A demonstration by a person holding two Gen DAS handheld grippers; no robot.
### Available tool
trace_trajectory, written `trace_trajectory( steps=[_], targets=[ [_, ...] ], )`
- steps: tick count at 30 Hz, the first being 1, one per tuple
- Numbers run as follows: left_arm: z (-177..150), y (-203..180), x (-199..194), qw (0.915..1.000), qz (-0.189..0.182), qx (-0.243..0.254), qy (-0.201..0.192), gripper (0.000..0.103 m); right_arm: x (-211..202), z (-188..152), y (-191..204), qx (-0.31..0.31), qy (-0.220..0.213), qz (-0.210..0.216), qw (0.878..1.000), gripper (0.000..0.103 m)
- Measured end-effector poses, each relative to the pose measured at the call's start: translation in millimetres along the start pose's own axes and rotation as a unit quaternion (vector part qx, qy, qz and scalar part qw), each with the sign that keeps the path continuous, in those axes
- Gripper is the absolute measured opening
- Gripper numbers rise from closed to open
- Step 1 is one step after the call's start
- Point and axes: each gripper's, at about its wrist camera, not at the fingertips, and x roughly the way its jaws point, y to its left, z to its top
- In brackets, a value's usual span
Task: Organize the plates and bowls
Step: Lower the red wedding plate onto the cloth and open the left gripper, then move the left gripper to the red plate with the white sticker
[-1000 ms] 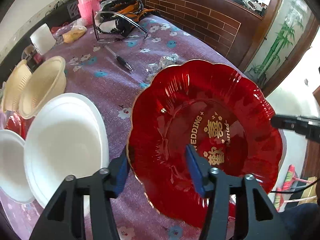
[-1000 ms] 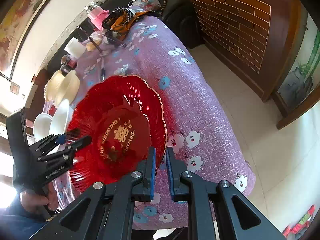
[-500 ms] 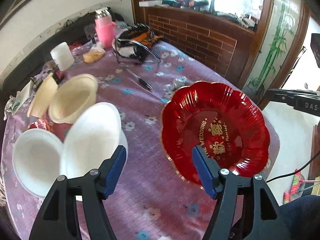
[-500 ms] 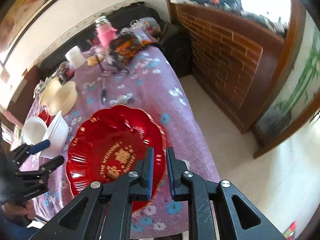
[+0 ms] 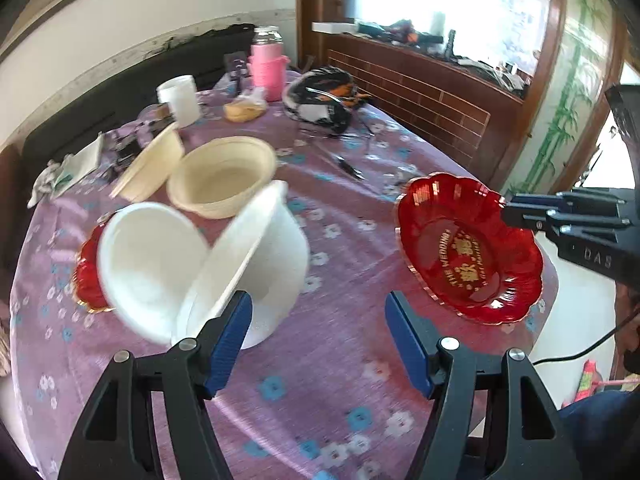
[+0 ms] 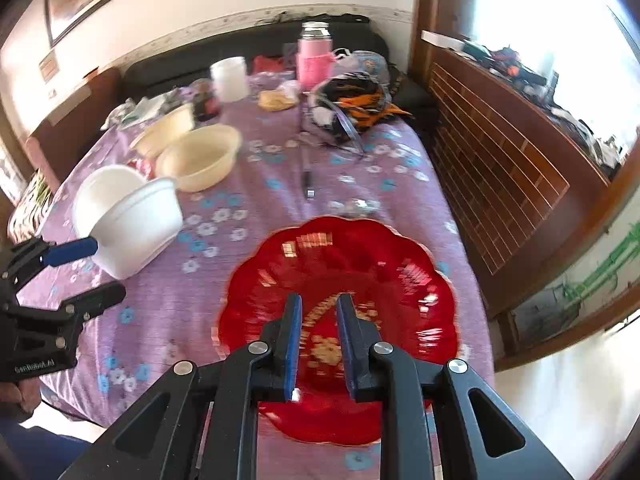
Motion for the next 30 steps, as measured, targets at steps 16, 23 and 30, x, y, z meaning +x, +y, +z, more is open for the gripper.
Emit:
trace_trajectory(
  steps=[16,23,30],
  targets=[
    [-43.4,117.9,-45.3,0.9917,0.027,-0.123,-0.026,0.071,10.0,25.2,105.8,-0.063,0.023,0.092,0.993,0.020],
    [-66.3,183.2,-60.0,0.9809,0.049,-0.186,-0.027,0.075,18.6,53.0,135.0,-0.041,0.030,0.140,0.989,0.024],
    [-81.3,244.5,-51.7,0.9668,0.069,-0.246,0.004,0.075,28.9,88.3,160.4,-0.041,0.031,0.169,0.984,0.025]
  ],
)
